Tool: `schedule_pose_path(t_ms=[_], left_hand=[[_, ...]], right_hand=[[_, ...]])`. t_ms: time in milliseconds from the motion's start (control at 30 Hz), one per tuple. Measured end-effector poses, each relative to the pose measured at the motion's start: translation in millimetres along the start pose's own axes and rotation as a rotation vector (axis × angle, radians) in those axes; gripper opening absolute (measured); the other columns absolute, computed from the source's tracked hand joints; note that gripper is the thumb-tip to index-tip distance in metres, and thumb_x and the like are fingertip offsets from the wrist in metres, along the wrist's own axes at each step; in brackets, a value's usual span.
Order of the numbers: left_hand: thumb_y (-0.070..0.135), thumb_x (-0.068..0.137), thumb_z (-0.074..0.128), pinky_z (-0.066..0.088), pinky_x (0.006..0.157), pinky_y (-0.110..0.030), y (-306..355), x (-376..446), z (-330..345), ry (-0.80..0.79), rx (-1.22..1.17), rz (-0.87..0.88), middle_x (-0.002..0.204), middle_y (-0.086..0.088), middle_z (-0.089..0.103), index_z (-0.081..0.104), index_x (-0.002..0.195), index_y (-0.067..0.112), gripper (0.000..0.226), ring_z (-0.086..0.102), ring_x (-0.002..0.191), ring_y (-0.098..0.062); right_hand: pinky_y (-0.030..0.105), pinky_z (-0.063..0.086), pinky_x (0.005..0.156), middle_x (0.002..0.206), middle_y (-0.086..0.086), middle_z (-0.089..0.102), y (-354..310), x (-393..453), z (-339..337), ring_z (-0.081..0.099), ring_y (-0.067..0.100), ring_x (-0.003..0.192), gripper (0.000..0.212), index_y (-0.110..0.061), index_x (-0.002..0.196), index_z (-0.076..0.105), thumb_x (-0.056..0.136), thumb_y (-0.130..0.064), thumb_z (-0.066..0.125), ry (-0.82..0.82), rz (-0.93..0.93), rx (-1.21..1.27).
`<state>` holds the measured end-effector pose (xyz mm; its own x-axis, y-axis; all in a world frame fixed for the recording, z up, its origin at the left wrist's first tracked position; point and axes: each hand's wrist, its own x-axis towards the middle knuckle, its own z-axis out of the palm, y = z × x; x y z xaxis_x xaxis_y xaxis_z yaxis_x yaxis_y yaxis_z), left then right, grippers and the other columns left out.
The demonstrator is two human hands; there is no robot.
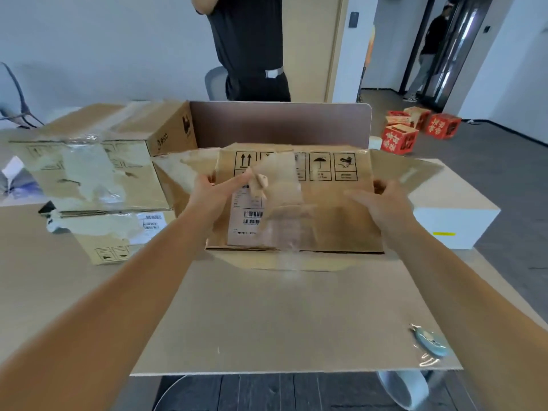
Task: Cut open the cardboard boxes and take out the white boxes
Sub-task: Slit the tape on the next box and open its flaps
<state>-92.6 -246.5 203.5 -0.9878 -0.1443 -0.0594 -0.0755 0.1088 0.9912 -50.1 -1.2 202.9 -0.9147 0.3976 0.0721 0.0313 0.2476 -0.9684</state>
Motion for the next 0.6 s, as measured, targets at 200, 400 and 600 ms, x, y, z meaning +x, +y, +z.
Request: schedule_pose_path(t_ms=[200,400,600], left_hand=[[0.029,0.084,0.062,0.045,0.088,-0.040,0.0,1.6,-15.7,-0.257,-0.041,-0.037,0.112,0.000,0.057,0.029,0.139,0.020,0.064,0.054,0.101,-0.020],[0.049,0.041,0.087,0.054,0.066,-0.024,-38.0,-7.4,-26.6,-0.369,-0.224,0.024,0.102,-0.001,0.069,0.047,0.126,0.006,0.104,0.067,0.086,-0.013],[0.048,0.028,0.090,0.050,0.086,-0.023,-78.1,-14.4,-37.1,-0.582,-0.215,0.004,0.121,0.010,0.061,0.039,0.132,0.033,0.117,0.060,0.110,-0.010]], right_hand=[[0.039,0.046,0.095,0.121,-0.001,0.057,0.5,-1.7,-6.9,0.054,0.021,0.110,0.057,-0.022,0.129,0.041,0.079,-0.015,0.067,-0.272,0.012,0.134],[0.023,0.049,0.075,0.118,0.001,0.056,39.8,-15.5,-11.7,0.058,0.011,0.100,0.096,-0.013,0.132,0.033,0.049,-0.014,0.082,-0.364,0.029,0.206],[0.015,0.051,0.074,0.110,-0.003,0.066,72.2,-25.3,-6.6,0.064,0.006,0.100,0.095,-0.016,0.128,0.047,0.043,-0.023,0.086,-0.411,-0.024,0.193]])
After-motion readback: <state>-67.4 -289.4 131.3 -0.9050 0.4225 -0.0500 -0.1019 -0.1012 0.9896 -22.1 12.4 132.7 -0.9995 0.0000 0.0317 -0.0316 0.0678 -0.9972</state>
